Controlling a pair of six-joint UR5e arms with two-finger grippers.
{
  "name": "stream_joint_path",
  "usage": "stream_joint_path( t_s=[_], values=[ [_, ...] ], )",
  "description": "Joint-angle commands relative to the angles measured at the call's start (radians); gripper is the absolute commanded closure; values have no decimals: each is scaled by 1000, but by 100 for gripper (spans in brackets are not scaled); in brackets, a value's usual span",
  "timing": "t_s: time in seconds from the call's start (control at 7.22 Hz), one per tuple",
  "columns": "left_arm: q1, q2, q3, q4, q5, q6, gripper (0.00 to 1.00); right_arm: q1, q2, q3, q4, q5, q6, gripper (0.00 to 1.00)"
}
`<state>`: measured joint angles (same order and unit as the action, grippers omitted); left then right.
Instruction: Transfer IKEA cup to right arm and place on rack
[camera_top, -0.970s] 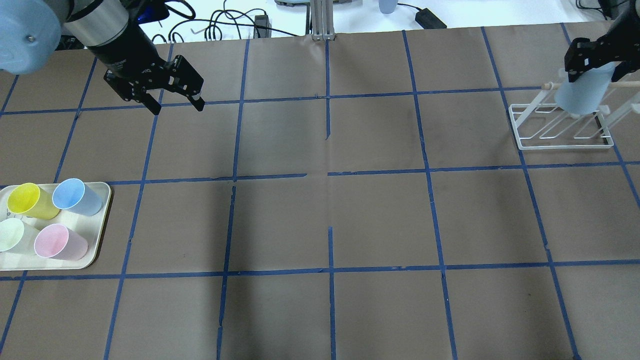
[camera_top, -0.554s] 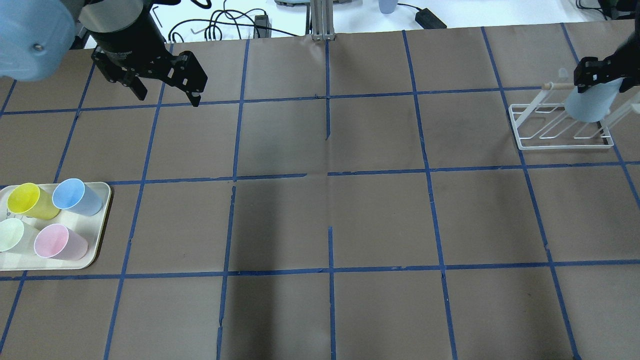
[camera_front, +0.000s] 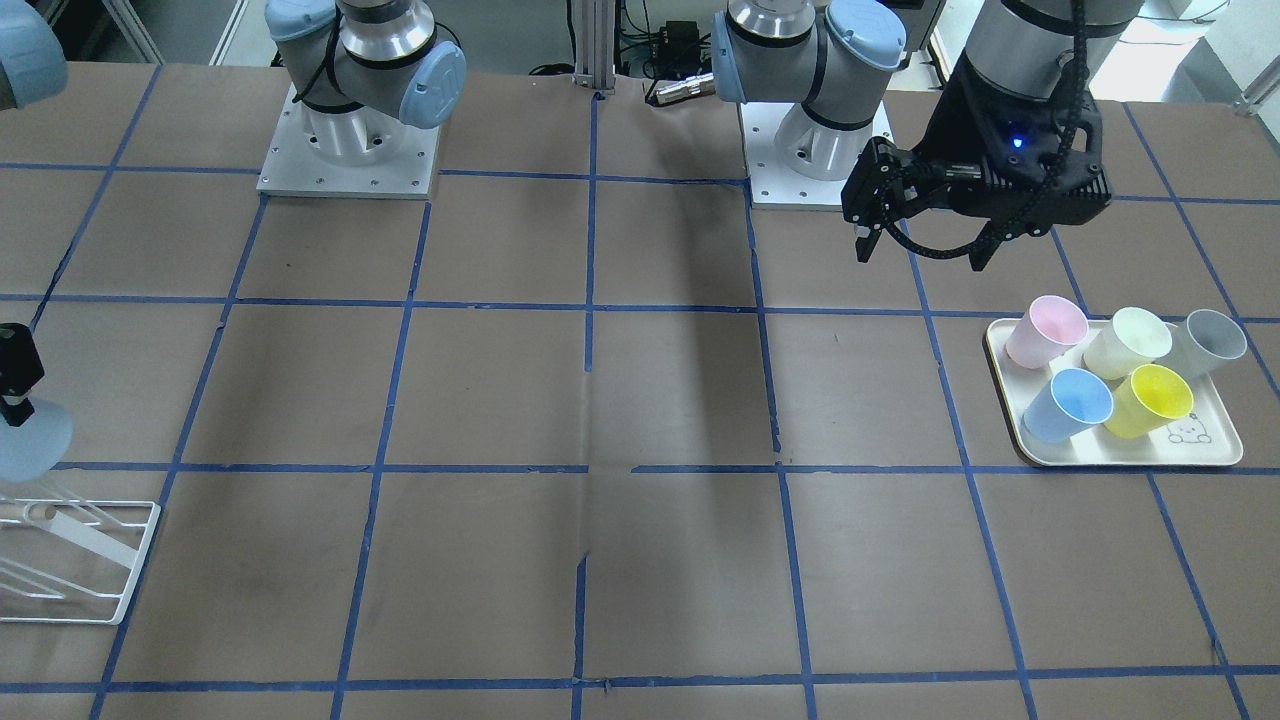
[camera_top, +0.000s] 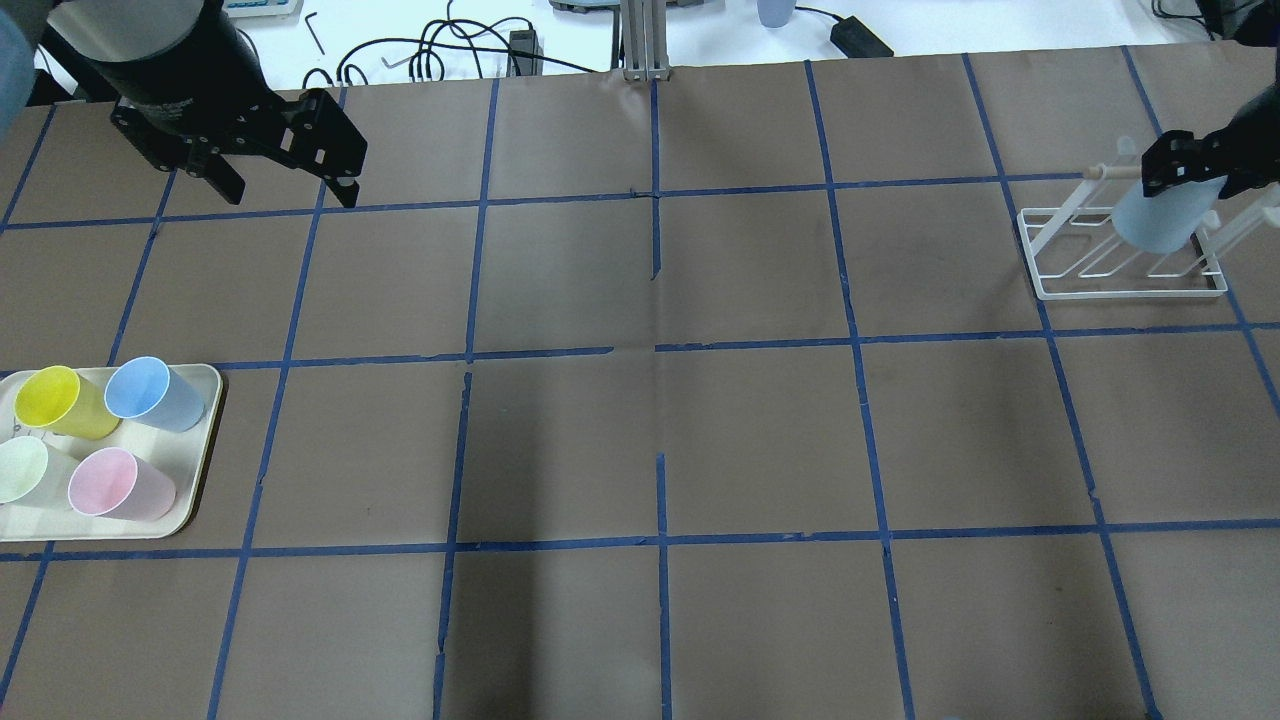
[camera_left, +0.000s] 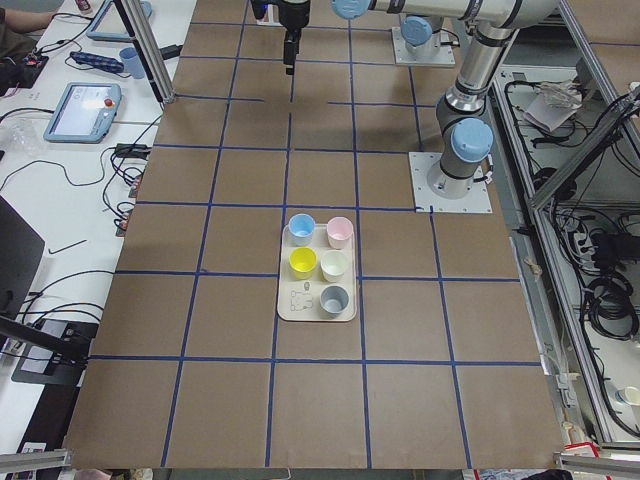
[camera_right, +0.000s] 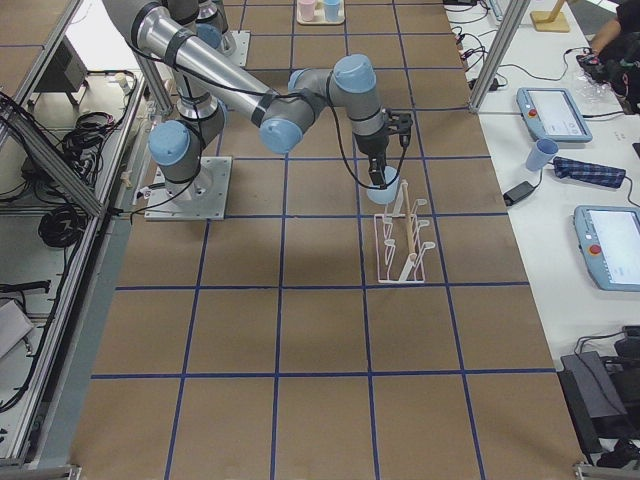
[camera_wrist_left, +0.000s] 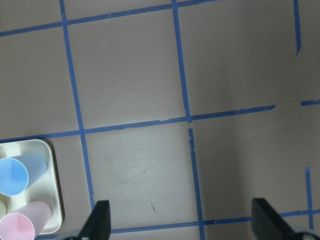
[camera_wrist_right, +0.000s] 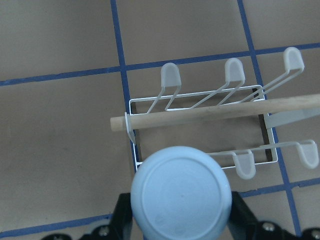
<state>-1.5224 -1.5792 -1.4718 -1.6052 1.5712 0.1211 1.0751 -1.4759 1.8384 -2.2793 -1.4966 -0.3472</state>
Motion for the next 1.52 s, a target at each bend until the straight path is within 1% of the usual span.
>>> stream_joint_path(
  t_s=[0.0,0.14,0.28,0.42,0.55,0.69,0.83,0.97,1.25,1.39],
  values=[
    [4,7,5,-15,-19,-15,0,-4,15,2,-2,3,-4,91],
    [2,11,-1,-18,-11,-12,0,-6,23,2,-5,6,-3,88],
    [2,16,-10,-27,-11,-11,0,-6,41,4,-50,6,-1,79],
    [2,18,-21,-19,-16,-11,0,-6,55,10,-69,3,-3,74],
    [2,19,-24,-16,-16,-9,0,-6,63,30,-113,4,-1,61],
    [2,19,-24,-16,-17,-9,0,-4,75,48,-179,1,4,30],
    [2,19,-24,-15,-19,-9,0,-4,80,50,-189,4,7,0],
    [2,19,-24,-15,-19,-9,0,-6,78,50,-178,-4,8,0],
    [2,19,-24,-15,-19,-9,0,-4,56,26,-73,-13,8,0],
    [2,19,-24,-15,-19,-8,0,-1,21,19,-27,-13,8,0]
  ],
)
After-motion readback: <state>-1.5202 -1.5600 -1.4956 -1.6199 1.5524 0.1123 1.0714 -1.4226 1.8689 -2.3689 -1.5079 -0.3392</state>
